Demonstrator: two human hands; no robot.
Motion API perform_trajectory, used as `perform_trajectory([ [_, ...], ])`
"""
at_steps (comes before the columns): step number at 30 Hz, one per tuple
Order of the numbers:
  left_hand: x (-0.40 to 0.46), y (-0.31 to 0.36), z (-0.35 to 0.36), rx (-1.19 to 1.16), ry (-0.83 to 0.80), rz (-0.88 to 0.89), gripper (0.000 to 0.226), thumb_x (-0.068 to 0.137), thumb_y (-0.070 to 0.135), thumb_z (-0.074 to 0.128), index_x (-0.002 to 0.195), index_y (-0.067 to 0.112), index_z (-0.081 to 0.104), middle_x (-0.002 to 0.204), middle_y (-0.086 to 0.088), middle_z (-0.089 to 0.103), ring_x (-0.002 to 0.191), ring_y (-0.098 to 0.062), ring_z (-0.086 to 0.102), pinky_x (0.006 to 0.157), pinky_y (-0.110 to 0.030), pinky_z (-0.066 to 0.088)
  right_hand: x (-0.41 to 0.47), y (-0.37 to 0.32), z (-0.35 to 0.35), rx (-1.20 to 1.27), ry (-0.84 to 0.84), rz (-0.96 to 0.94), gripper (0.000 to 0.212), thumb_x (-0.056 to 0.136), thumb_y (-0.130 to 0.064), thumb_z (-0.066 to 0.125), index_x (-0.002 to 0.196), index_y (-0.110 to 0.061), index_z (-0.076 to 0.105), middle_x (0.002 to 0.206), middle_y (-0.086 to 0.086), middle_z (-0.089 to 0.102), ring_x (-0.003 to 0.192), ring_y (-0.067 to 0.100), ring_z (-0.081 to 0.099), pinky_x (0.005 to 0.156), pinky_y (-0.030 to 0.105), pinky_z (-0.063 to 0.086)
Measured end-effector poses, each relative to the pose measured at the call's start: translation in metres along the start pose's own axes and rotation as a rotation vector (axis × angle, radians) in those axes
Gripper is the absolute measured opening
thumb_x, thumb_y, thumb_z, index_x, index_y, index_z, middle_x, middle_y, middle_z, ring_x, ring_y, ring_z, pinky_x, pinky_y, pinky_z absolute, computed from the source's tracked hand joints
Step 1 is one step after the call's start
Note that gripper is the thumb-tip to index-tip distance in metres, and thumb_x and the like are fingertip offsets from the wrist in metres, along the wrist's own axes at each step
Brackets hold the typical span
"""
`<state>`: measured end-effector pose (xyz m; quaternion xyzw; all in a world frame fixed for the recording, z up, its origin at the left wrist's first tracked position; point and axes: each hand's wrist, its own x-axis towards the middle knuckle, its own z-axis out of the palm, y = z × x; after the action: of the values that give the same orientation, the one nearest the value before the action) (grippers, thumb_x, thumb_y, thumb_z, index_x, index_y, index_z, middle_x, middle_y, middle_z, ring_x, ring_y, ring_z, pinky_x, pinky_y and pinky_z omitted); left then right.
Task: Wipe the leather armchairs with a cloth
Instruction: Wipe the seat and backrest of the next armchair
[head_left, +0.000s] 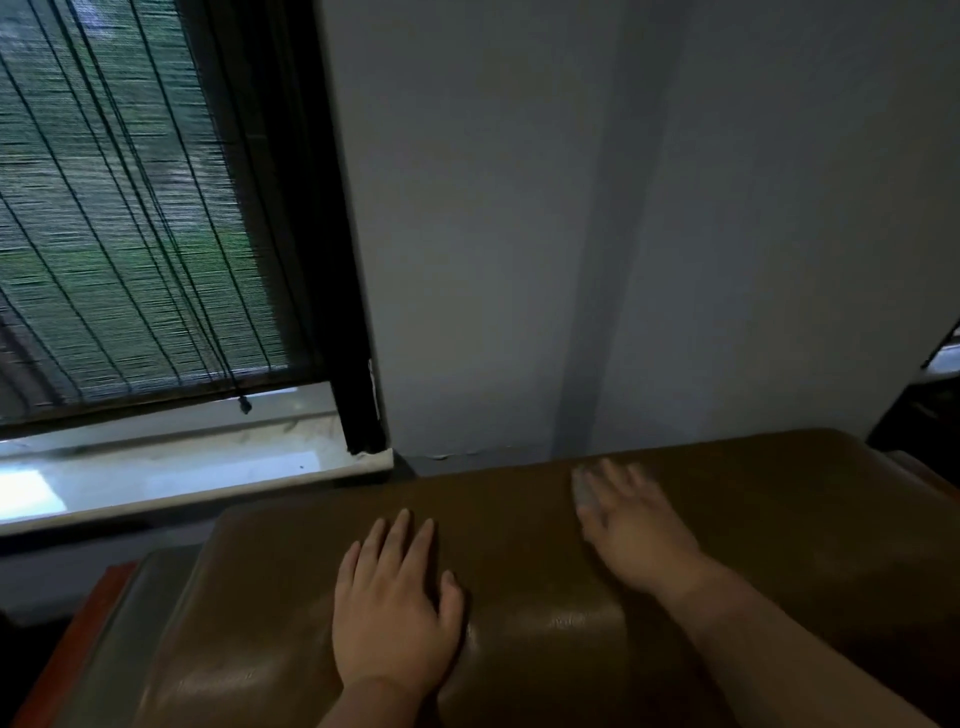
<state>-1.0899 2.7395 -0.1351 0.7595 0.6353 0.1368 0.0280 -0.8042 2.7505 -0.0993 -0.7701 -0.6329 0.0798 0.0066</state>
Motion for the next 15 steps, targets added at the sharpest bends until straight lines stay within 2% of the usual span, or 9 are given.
perform_trajectory([
  [2, 0.003, 0.001, 0.000, 0.006, 0.007, -0.010, 0.068, 0.092, 0.064, 0.034, 0.152, 0.038, 0.055, 0.163, 0.007, 0.046, 0.153, -0.020, 0.038, 0.128, -0.044, 0.024, 0.023, -0.012, -0.004, 0.011, -0.021, 0.135, 0.065, 0.106, -0.052, 0.013, 0.166, -0.028, 0.011, 0.175, 0.002, 0.003, 0.160, 0.032, 0.003, 0.129, 0.046, 0.002],
  [3, 0.004, 0.002, 0.002, 0.007, 0.008, -0.011, 0.067, 0.092, 0.063, 0.036, 0.150, 0.037, 0.058, 0.161, 0.006, 0.049, 0.151, -0.021, 0.041, 0.127, -0.044, 0.025, 0.026, -0.034, -0.002, -0.006, -0.022, 0.089, 0.064, 0.106, -0.051, 0.012, 0.166, -0.029, 0.013, 0.175, 0.003, 0.005, 0.159, 0.033, 0.006, 0.128, 0.048, 0.003],
  [6, 0.006, -0.002, 0.006, 0.007, 0.009, 0.018, 0.064, 0.089, 0.058, 0.043, 0.143, 0.031, 0.066, 0.155, 0.001, 0.056, 0.146, -0.024, 0.049, 0.123, -0.043, 0.024, 0.006, -0.111, 0.009, -0.017, -0.039, -0.333, 0.065, 0.104, -0.051, 0.010, 0.165, -0.031, 0.018, 0.174, -0.001, 0.011, 0.159, 0.029, 0.010, 0.128, 0.044, 0.000],
  [8, 0.005, -0.002, 0.006, 0.027, 0.029, 0.029, 0.063, 0.088, 0.056, 0.045, 0.140, 0.028, 0.068, 0.153, 0.000, 0.059, 0.144, -0.025, 0.052, 0.122, -0.042, 0.023, -0.005, -0.121, 0.004, -0.001, -0.062, -0.483, 0.067, 0.102, -0.053, 0.011, 0.165, -0.031, 0.021, 0.174, -0.003, 0.012, 0.159, 0.025, 0.009, 0.128, 0.039, -0.001],
  [10, 0.003, -0.002, 0.006, 0.025, 0.028, 0.008, 0.063, 0.089, 0.057, 0.044, 0.142, 0.030, 0.066, 0.155, 0.001, 0.056, 0.146, -0.024, 0.049, 0.123, -0.042, 0.022, 0.008, -0.083, -0.002, -0.053, -0.026, -0.418, 0.062, 0.108, -0.050, 0.019, 0.165, -0.028, 0.020, 0.174, -0.002, 0.014, 0.159, 0.024, 0.010, 0.128, 0.036, 0.001],
  [11, 0.003, -0.002, 0.006, 0.029, 0.022, -0.002, 0.064, 0.091, 0.059, 0.042, 0.145, 0.033, 0.063, 0.157, 0.003, 0.054, 0.148, -0.022, 0.046, 0.125, -0.042, 0.021, 0.017, -0.054, -0.003, -0.093, -0.017, -0.309, 0.062, 0.109, -0.050, 0.016, 0.166, -0.027, 0.019, 0.173, 0.000, 0.015, 0.159, 0.023, 0.011, 0.128, 0.035, 0.002],
  [13, 0.003, -0.001, 0.005, 0.051, 0.021, -0.008, 0.065, 0.092, 0.061, 0.038, 0.148, 0.035, 0.060, 0.160, 0.005, 0.051, 0.151, -0.020, 0.042, 0.127, -0.043, 0.022, 0.026, -0.001, -0.010, -0.112, 0.022, -0.060, 0.076, 0.099, -0.057, -0.003, 0.167, -0.026, 0.015, 0.173, 0.000, 0.015, 0.159, 0.023, 0.011, 0.129, 0.039, 0.002],
  [15, 0.006, 0.001, 0.005, 0.047, 0.041, -0.011, 0.065, 0.091, 0.059, 0.039, 0.146, 0.034, 0.061, 0.159, 0.004, 0.052, 0.150, -0.021, 0.043, 0.126, -0.045, 0.026, 0.022, 0.005, -0.012, -0.039, 0.016, 0.061, 0.074, 0.099, -0.056, 0.000, 0.166, -0.028, 0.014, 0.174, 0.000, 0.012, 0.159, 0.029, 0.009, 0.129, 0.046, 0.003],
])
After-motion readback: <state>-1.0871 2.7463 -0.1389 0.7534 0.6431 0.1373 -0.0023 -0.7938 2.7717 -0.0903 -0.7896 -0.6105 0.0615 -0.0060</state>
